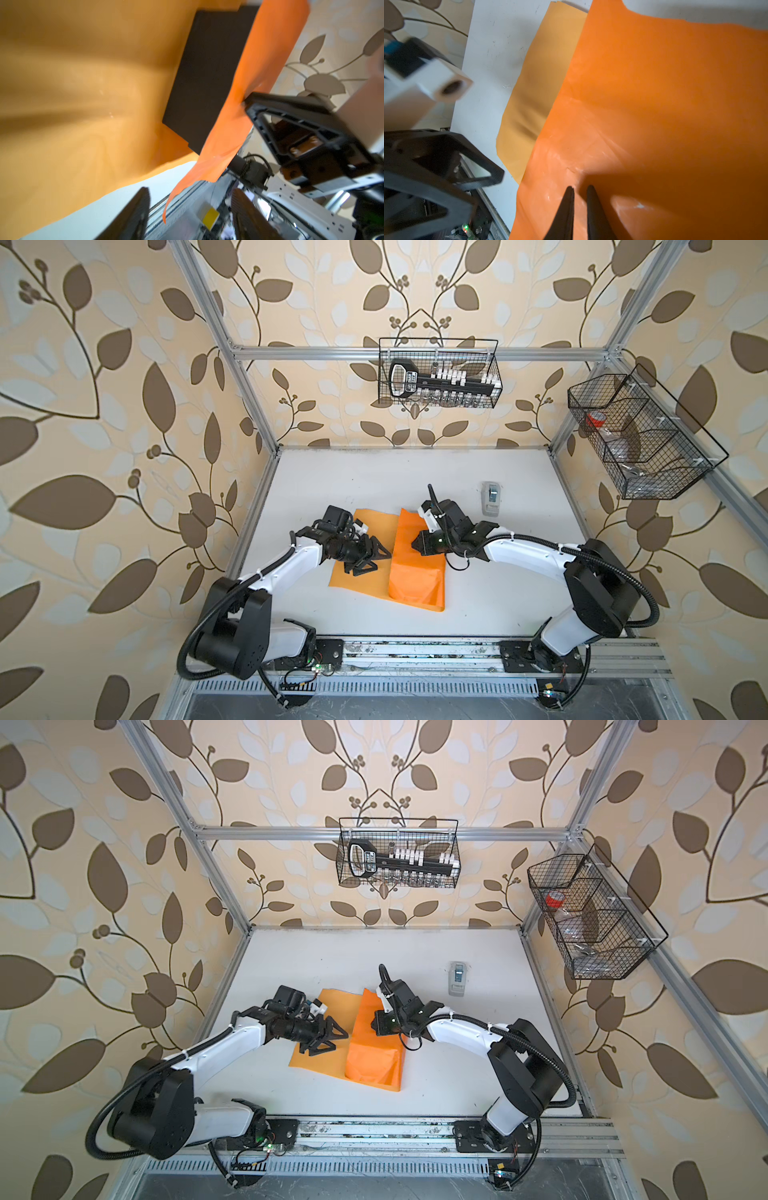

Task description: Wrap the gift box in paper

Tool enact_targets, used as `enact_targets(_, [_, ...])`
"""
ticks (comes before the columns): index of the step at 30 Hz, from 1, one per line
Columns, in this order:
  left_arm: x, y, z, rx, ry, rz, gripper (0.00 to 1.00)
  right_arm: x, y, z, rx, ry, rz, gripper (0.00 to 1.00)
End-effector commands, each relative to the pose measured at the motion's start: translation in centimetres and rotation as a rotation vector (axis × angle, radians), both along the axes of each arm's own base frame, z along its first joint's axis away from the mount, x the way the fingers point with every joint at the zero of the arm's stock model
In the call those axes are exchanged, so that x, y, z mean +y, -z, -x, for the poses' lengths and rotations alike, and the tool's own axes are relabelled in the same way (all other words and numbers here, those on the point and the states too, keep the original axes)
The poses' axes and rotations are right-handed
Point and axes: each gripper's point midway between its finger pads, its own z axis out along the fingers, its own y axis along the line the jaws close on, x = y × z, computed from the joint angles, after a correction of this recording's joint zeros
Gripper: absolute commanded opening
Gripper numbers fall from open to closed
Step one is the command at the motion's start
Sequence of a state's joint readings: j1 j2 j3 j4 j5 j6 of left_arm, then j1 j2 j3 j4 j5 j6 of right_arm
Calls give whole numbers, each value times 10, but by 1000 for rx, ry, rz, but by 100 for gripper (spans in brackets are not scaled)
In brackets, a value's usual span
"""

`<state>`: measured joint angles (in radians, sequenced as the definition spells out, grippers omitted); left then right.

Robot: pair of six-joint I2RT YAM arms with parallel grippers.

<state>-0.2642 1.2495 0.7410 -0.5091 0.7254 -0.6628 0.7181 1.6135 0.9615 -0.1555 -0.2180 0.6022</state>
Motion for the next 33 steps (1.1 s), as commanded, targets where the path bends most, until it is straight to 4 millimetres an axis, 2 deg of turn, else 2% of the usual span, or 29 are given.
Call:
enact_targets(1, [48, 4, 8, 9, -102, -240, 74, -14, 31, 15, 75, 7, 75, 16])
enact_targets(4, [85, 16, 9, 17, -225, -385, 82, -14, 31, 16, 74, 6, 72, 16])
enact_targets(5, [92, 19, 9, 19, -251, -417, 92, -14, 30, 16, 72, 6, 68, 16])
enact_targets(7, [104, 26, 11, 42, -312, -466, 95, -13, 30, 16, 74, 4, 65, 16])
enact_targets(11, [120, 41, 17, 49, -420, -489, 99, -13, 31, 16, 74, 2, 59, 16])
enact_targets(15, [122, 63, 17, 84, -437, -465, 99, -11, 31, 18, 77, -4, 55, 16])
enact_targets(22, [114, 86, 15, 122, -406, -407, 99, -15, 33, 18, 79, 0, 58, 16])
enact_targets(26, [87, 92, 7, 128, -349, -251, 98, -17, 32, 17, 78, 5, 57, 16])
enact_targets(30, [63, 90, -7, 94, -301, -94, 96, -18, 33, 16, 77, 9, 56, 16])
enact_targets(33, [57, 81, -22, 50, -291, -55, 95, -19, 34, 16, 80, 12, 59, 16])
